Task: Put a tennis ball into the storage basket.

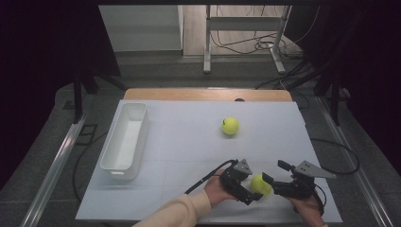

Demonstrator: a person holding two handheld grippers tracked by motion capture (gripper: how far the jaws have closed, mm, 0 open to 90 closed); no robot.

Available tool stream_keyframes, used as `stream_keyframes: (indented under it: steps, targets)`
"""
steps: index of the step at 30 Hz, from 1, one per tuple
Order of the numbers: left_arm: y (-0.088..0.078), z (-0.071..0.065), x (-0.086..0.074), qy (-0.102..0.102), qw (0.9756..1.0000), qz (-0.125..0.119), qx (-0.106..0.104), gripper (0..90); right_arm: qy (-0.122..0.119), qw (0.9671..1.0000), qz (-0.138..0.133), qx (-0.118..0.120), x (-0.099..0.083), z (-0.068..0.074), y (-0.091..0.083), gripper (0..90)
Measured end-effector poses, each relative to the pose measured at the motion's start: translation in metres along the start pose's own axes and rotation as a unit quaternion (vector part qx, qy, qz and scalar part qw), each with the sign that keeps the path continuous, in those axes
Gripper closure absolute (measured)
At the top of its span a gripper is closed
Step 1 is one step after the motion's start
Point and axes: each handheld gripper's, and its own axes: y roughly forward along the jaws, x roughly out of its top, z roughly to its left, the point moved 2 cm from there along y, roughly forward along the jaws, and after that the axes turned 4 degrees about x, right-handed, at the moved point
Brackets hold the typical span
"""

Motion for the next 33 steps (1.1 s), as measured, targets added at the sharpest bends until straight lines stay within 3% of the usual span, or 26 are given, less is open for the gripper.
stream_keyframes:
  steps: [11,18,24,33]
  targets:
    - [0.011,-0.004,0.008,0.009,0.9999,0.011,-0.002,7.7,0.001,1.0,-0.001,-0.001,0.0,0.0,0.0,14.3]
    - [0.014,-0.005,0.012,0.004,0.9999,0.01,-0.001,8.4,0.001,1.0,-0.001,-0.003,0.0,-0.001,-0.001,14.4]
    - [0.014,-0.003,0.012,-0.004,0.9998,0.017,-0.004,24.9,0.001,1.0,0.0,-0.004,-0.001,-0.001,-0.001,14.4]
    - [0.006,-0.003,0.012,-0.004,0.9996,0.028,0.006,26.2,-0.001,1.0,0.0,-0.005,-0.001,0.0,0.0,14.5]
